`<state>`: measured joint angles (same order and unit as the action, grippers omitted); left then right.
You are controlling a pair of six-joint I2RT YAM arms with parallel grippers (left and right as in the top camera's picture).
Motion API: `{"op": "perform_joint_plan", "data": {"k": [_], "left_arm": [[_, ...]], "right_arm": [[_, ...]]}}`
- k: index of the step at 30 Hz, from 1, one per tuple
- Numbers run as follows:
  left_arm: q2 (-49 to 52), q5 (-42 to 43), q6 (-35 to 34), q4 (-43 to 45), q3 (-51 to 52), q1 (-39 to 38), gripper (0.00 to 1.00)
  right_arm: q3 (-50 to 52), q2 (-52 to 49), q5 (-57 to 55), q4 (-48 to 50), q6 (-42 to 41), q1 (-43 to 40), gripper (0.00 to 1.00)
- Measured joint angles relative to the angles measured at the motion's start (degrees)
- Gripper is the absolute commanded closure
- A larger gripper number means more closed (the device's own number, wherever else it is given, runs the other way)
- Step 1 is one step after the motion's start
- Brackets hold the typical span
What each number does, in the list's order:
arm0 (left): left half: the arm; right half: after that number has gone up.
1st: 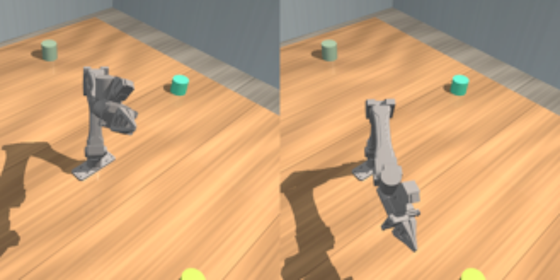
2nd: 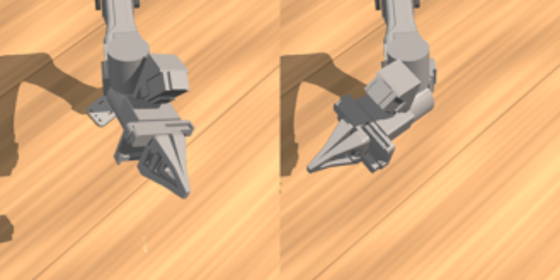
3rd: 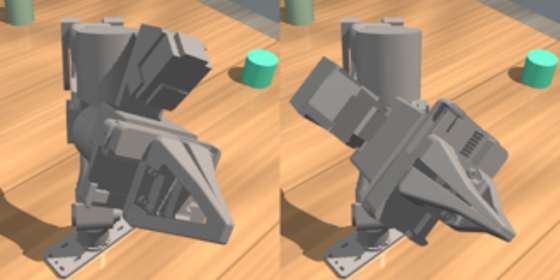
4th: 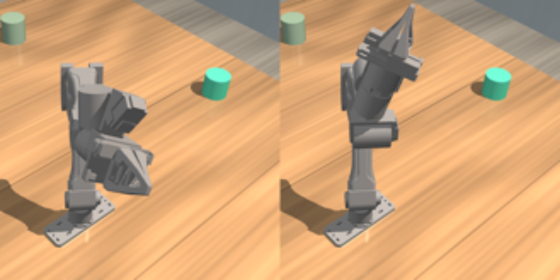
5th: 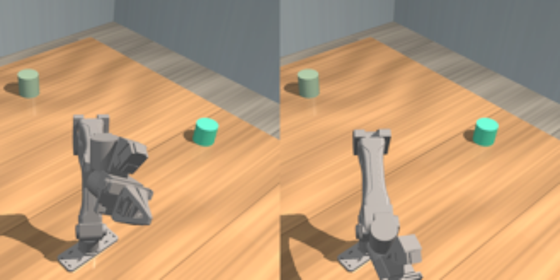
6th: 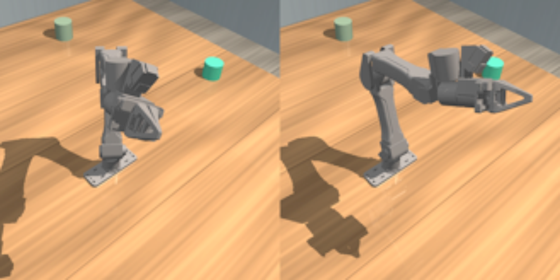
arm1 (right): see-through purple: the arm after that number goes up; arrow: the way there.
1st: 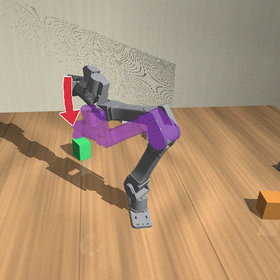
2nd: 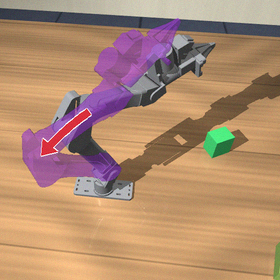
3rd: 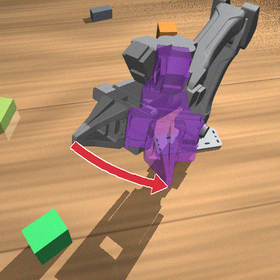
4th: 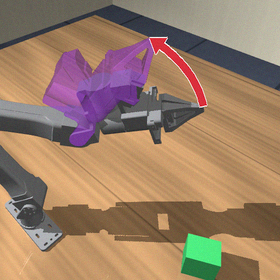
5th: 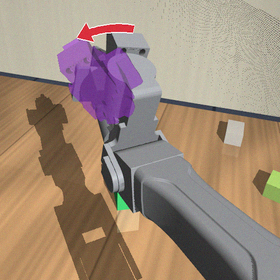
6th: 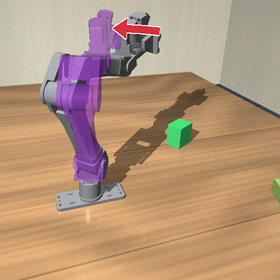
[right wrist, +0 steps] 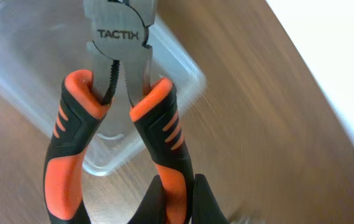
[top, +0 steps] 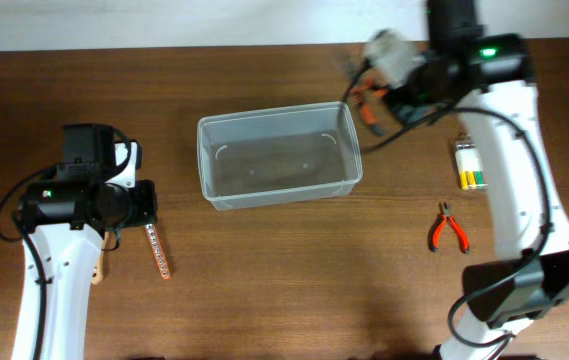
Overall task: Pack container
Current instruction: 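Lift the pliers with the right gripper and carry them over the container, then lower the pliers into the container and open the right gripper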
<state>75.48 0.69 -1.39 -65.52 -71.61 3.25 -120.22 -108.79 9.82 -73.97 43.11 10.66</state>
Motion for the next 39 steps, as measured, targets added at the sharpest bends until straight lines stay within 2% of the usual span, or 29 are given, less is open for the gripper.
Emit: {"op": "perform_joint_plan", "data": {"k": [7,12,22,39], "left_arm": [[0.0,0.0,0.0,0.0,0.0,0.0,0.98],[0.0,0.0,0.0,0.0,0.0,0.0,0.98],[0.0,0.9,0.0,0.0,0.0,0.0,0.98],[0.0,0.9,0.0,0.0,0.0,0.0,0.98]], "right_arm": [[0.0,-0.4,0.9,-0.4,23.7,9.6,0.96],[0.0,-4.0,2.0,-0.2,33.2,12.1,0.96],[0.0,-15.8,3.7,0.5,37.1,12.3,0.96],[0.1,-22.8,7.0,1.6,37.9,12.3,0.95]]}}
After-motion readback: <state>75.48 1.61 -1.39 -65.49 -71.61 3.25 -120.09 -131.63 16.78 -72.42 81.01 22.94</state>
